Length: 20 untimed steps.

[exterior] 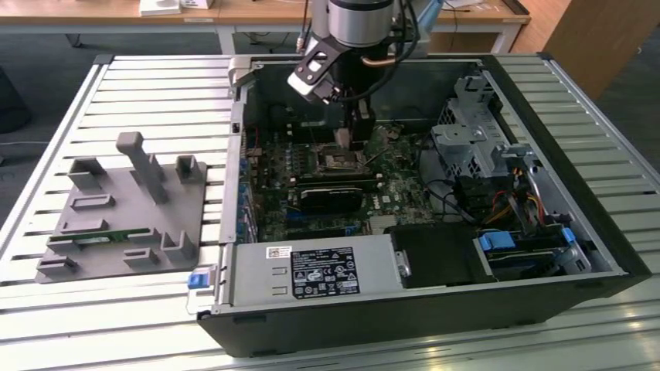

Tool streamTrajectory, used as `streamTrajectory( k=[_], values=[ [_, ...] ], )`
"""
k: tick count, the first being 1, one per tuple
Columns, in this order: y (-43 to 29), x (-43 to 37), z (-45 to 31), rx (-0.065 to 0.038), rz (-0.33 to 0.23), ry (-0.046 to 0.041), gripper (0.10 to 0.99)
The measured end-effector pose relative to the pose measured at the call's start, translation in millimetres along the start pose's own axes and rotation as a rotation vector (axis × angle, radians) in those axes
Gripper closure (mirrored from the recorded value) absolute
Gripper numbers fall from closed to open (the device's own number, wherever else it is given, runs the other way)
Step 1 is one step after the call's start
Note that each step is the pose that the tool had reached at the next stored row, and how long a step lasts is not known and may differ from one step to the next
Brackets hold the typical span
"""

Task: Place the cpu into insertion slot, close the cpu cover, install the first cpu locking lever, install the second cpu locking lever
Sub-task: 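Place the cpu into insertion slot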

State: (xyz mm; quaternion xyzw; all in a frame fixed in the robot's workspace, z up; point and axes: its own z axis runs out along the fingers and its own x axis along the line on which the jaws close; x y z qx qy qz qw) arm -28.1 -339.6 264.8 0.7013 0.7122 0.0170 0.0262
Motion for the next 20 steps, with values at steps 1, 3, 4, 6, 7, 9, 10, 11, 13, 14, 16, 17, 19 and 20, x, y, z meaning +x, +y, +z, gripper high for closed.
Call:
streamTrajectory(
  k=[1, 3, 4, 6, 7, 9, 10, 11, 13, 14, 16, 17, 19, 20],
  values=[
    [0.0, 0.0, 0.6, 0.0, 0.0, 0.0, 0.553],
    [-0.1, 0.0, 2.1, 0.0, 0.0, 0.0001, 0.553],
    [-0.2, 0.0, 3.1, 0.0, 0.0, 0.0, 0.553],
    [-0.3, 0.1, 5.6, 0.0, 0.0, 0.0, 0.553],
    [-0.4, 0.1, 6.8, 0.0, 0.0, 0.0, 0.553],
    [-0.5, 0.1, 8.3, 0.0, 0.0, 0.0, 0.553],
    [-0.5, 0.1, 8.7, 0.0, 0.0, 0.0, 0.553],
    [-0.6, 0.2, 8.9, 0.0, 0.0, -0.0003, 0.553],
    [-0.6, 0.8, 9.3, 0.0, 0.0, -0.0001, 0.553],
    [-0.7, 1.2, 9.5, 0.0, 0.0, 0.0, 0.553],
    [-0.9, 2.2, 10.0, 0.0, 0.0, -0.0001, 0.553],
    [-1.1, 2.6, 10.4, 0.0, 0.0, 0.0001, 0.553],
    [-2.4, 2.7, 11.4, 0.0, 0.001, 0.0, 0.553],
    [-2.4, 2.9, 11.9, 0.0, 0.001, -0.0001, 0.553]
  ],
)
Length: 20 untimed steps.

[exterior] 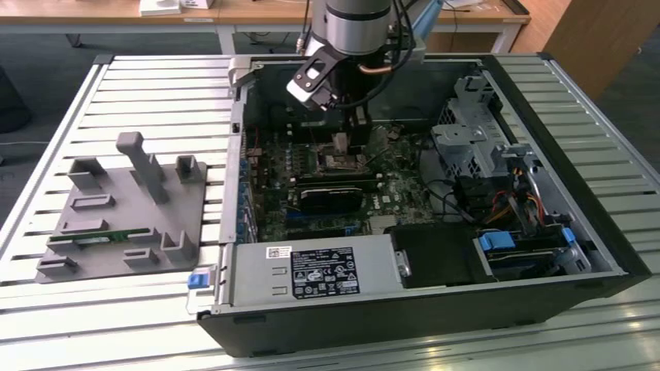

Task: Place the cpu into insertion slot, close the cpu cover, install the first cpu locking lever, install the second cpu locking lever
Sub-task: 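Place the cpu into insertion slot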

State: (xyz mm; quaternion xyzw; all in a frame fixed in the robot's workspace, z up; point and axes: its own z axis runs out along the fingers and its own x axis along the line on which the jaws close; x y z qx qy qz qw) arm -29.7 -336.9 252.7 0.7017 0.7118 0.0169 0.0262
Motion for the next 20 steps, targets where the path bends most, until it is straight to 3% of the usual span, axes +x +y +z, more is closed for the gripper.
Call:
streamTrajectory(
  k=[13, 20],
  values=[
    [-2.0, 5.5, 11.8, 0.0, 0.002, -0.0008, 0.553],
    [-2.2, 6.0, 14.0, 0.0, 0.002, -0.0009, 0.553]
  ],
)
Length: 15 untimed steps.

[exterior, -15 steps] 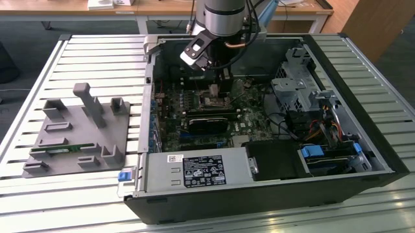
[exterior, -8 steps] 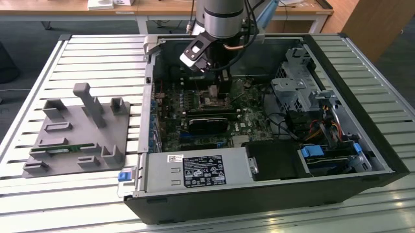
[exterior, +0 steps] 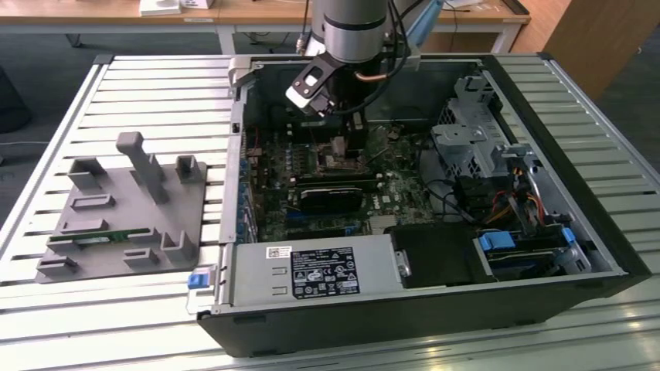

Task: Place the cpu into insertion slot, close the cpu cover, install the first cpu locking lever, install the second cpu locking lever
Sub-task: 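Place the cpu into insertion slot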

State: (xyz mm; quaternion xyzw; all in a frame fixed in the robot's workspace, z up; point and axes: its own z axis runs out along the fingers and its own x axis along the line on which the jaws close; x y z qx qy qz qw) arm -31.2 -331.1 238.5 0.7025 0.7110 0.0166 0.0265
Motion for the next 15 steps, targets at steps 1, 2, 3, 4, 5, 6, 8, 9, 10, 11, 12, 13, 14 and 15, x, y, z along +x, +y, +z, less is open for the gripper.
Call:
streamTrajectory(
  k=[1, 2, 3, 4, 5, 6, 8, 9, 10, 11, 12, 13, 14, 15],
  values=[
    [-0.2, 0.1, 0.1, 0.0, 0.0, 0.0001, 0.553],
    [-0.4, 0.1, 0.2, 0.0, 0.0, 0.0, 0.553],
    [-0.8, 0.2, 0.5, 0.0, 0.0, 0.0002, 0.553],
    [-1.5, 0.4, 1.0, 0.0, 0.0, 0.0004, 0.553],
    [-2.3, 0.6, 1.5, 0.0, 0.0, 0.0002, 0.553],
    [-2.8, 0.8, 2.1, 0.0, 0.0, 0.0001, 0.553],
    [-3.4, 1.7, 4.1, 0.0, 0.002, -0.0001, 0.553],
    [-3.5, 2.1, 5.3, 0.0, 0.002, -0.0002, 0.553],
    [-3.6, 2.5, 6.7, 0.0, 0.002, -0.0002, 0.553],
    [-3.7, 2.7, 7.9, 0.0, 0.002, -0.0002, 0.553],
    [-3.7, 2.9, 8.8, 0.0, 0.002, -0.0002, 0.553],
    [-3.7, 2.9, 9.5, 0.0, 0.002, -0.0002, 0.553],
    [-3.8, 3.0, 10.0, 0.0, 0.002, -0.0002, 0.553],
    [-3.8, 3.0, 10.4, 0.0, 0.002, -0.0002, 0.553]
  ],
)
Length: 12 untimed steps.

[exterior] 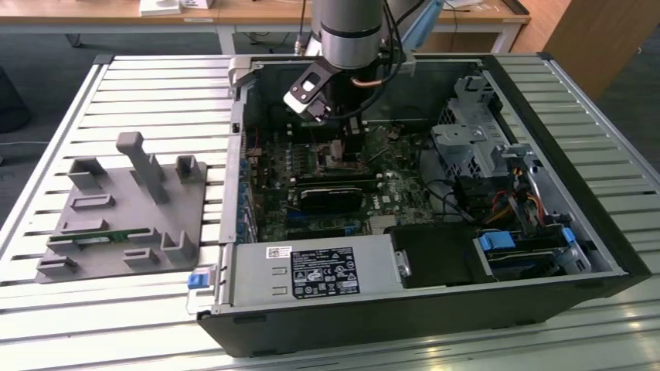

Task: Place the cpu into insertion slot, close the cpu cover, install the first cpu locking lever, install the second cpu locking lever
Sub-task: 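Place the cpu into insertion slot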

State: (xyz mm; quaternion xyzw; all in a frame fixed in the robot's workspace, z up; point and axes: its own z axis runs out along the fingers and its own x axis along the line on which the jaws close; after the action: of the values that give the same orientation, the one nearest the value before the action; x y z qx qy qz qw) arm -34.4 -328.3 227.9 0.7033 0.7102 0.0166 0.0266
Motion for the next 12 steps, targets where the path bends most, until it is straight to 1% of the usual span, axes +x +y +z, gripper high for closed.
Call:
streamTrajectory(
  k=[12],
  values=[
    [-0.3, 0.1, 4.4, 0.0, 0.0, -0.0001, 0.553]
  ],
)
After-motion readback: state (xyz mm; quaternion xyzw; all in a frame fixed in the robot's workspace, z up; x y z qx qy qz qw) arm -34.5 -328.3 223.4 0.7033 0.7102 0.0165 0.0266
